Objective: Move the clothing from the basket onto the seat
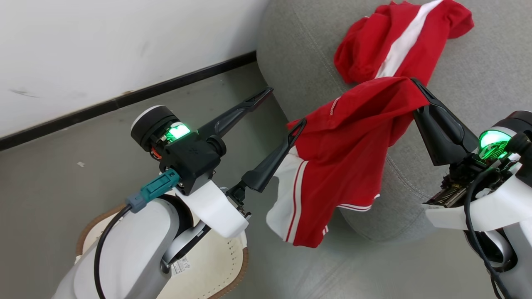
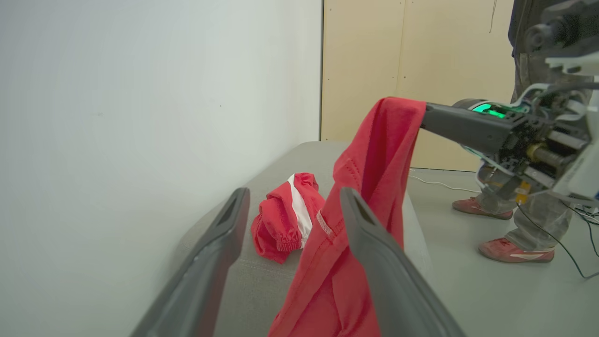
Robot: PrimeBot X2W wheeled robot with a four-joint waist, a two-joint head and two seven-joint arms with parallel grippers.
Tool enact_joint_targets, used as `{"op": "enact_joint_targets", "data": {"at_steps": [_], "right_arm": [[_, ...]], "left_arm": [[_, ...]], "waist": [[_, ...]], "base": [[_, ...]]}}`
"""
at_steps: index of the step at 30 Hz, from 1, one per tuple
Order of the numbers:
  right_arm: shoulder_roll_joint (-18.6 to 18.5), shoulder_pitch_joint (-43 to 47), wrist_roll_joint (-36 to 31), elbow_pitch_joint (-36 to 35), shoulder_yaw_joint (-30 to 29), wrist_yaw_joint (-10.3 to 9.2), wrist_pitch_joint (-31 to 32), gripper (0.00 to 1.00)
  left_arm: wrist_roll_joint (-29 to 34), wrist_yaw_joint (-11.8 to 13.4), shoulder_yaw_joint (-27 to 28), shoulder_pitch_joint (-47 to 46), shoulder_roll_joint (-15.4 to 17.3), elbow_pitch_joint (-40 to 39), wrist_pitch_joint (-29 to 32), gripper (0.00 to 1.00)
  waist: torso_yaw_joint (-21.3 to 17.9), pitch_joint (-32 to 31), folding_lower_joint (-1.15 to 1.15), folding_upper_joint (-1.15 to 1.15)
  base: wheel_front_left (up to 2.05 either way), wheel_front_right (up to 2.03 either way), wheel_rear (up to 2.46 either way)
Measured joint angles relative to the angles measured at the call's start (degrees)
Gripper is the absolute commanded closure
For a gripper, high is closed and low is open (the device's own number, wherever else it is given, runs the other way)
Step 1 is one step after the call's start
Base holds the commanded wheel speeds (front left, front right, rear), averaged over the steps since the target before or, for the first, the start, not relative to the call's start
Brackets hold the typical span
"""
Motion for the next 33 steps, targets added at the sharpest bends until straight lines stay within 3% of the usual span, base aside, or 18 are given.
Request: {"op": "enact_joint_targets", "data": {"at_steps": [10,19,33], "right_arm": [[0.86,-0.31,-0.01,0.05,-0.59,0.0,0.0,1.0],[0.36,-5.93,-1.52,2.13,-6.2,0.0,0.0,1.0],[-10.65,-24.68,-1.18,7.24,-14.56,0.0,0.05,1.0]], "left_arm": [[0.62,0.14,0.64,-0.03,1.04,-1.44,1.13,0.0],[0.9,0.66,0.65,-0.05,1.62,-2.8,2.54,0.0],[1.0,2.09,0.79,-0.03,2.27,-5.91,4.64,0.0]], "waist": [[-2.06,2.08,0.0,0.0],[-1.99,4.04,0.0,0.0],[0.17,8.06,0.0,0.0]], "base": [[0.0,0.0,0.0],[0.0,0.0,0.0],[0.0,0.0,0.0]]}}
